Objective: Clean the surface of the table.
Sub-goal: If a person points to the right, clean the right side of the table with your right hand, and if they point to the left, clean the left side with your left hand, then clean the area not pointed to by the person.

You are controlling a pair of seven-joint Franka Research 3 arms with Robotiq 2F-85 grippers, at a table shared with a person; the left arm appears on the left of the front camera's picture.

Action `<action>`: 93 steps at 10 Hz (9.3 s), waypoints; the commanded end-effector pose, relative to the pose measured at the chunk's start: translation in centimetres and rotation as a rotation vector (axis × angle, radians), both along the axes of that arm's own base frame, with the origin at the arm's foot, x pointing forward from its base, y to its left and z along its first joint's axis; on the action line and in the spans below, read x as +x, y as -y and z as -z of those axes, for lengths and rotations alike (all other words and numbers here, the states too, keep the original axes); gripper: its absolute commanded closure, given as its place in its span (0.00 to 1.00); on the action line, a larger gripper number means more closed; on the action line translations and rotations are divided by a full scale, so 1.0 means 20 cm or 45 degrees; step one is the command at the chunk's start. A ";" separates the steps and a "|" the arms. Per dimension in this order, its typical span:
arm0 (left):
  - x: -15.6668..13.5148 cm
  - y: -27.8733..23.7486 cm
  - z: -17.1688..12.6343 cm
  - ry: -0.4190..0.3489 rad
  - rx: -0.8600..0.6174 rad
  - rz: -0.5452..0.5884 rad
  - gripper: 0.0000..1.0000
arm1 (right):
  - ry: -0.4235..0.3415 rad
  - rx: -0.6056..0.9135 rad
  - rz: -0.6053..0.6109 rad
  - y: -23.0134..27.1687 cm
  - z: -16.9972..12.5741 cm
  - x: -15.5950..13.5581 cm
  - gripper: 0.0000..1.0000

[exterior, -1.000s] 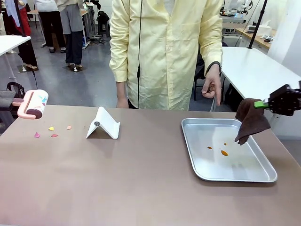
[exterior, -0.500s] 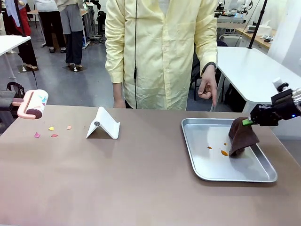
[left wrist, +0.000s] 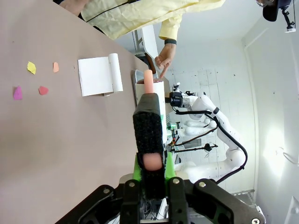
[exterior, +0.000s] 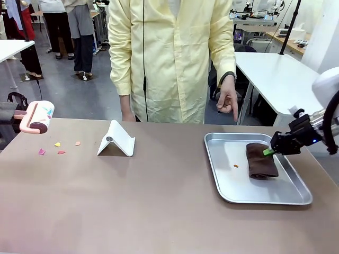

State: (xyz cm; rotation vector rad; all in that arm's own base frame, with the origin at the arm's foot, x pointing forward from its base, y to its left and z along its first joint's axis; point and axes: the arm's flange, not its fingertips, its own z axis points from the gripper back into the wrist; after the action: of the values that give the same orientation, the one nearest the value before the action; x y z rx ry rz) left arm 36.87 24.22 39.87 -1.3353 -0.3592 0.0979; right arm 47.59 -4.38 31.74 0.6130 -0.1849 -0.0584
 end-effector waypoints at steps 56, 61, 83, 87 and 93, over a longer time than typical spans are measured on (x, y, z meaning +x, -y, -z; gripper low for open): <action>-0.02 0.01 -0.01 0.016 0.006 0.017 1.00 | -0.296 1.245 -0.233 0.30 -0.48 -0.42 0.95; 0.00 -0.03 -0.12 -0.049 0.304 -0.172 0.80 | -0.296 1.245 -0.233 0.30 -0.48 -0.42 0.95; 0.53 0.53 0.30 -0.492 0.876 -0.071 0.80 | -0.296 1.245 -0.233 0.30 -0.48 -0.42 0.95; 0.64 0.67 0.33 -0.505 0.911 -0.015 0.80 | -0.296 1.245 -0.233 0.30 -0.48 -0.42 0.95; 0.46 0.43 -0.01 -0.155 0.412 -0.078 0.80 | -0.296 1.245 -0.233 0.30 -0.48 -0.42 0.95</action>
State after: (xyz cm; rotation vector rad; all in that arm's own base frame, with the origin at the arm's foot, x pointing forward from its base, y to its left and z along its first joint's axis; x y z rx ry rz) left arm 47.78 14.73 38.70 -0.8521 -0.2208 0.2228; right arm 39.30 -10.42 41.04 1.5821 0.1418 -0.0529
